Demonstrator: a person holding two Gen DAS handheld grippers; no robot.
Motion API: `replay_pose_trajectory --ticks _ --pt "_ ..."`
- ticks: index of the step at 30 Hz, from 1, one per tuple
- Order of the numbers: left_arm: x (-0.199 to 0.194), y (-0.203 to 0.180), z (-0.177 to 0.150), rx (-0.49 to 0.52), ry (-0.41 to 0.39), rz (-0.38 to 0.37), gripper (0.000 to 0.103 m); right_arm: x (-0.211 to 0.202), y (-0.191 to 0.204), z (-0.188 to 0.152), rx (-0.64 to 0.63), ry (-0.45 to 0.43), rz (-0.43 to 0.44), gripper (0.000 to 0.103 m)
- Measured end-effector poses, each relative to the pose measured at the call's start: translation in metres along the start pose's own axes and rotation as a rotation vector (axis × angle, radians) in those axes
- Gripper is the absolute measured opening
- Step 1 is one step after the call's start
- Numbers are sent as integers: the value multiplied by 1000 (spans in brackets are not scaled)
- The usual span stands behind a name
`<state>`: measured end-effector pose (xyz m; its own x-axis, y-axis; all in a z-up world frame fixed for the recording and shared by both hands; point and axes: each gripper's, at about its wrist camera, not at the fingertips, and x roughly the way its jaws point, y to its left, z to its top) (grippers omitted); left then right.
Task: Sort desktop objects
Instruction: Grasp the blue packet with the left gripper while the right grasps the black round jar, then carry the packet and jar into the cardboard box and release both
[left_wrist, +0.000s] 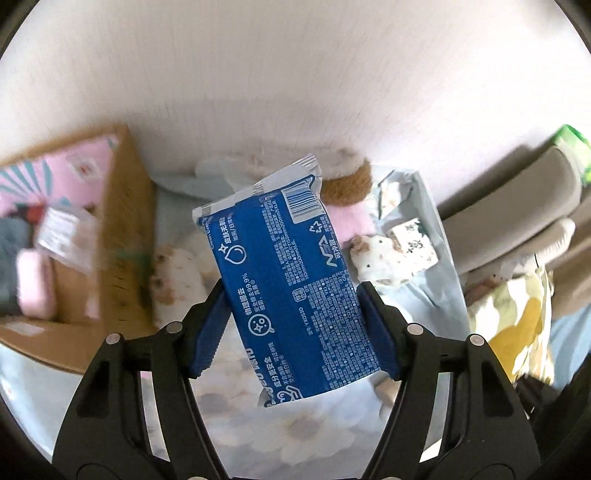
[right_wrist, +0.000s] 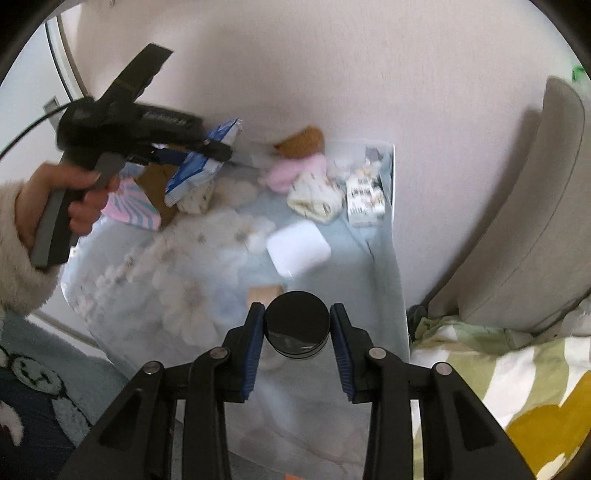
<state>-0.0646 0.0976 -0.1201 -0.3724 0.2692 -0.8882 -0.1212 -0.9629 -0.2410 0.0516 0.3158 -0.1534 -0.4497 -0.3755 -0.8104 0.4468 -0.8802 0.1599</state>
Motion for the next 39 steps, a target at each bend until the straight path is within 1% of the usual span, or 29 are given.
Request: replay_pose_trajectory --ticks 4,6,7,8,9,14,20,23,28,30,34,39 --pt "-32 12 10 49 -44 2 65 -7 17 25 -31 -12 8 33" --pt "-51 20 14 69 -73 5 65 -9 30 44 -57 -22 19 33" --pt "-55 26 26 75 -81 6 65 -9 36 53 -68 -25 27 33" --pt "-65 33 28 80 -93 7 65 -9 43 65 -76 -29 44 33" --pt "-65 42 29 79 -98 9 65 -8 50 75 -81 -33 62 33" --pt "-91 92 30 52 -123 45 65 0 99 126 -141 -85 121 33" --pt "-109 147 29 11 -145 93 65 31 164 173 -227 -91 171 33" --pt "-116 178 29 -3 -146 117 65 52 191 189 -258 -76 189 33" --pt "-116 221 29 -9 -124 127 65 86 221 209 -277 -48 221 33" --pt "-112 233 28 -2 -111 135 65 103 226 216 -261 -26 227 33" --pt "-100 252 25 12 -82 138 65 132 235 223 -249 8 207 33" --pt "-84 274 22 6 -54 149 65 159 241 222 -239 62 188 33"
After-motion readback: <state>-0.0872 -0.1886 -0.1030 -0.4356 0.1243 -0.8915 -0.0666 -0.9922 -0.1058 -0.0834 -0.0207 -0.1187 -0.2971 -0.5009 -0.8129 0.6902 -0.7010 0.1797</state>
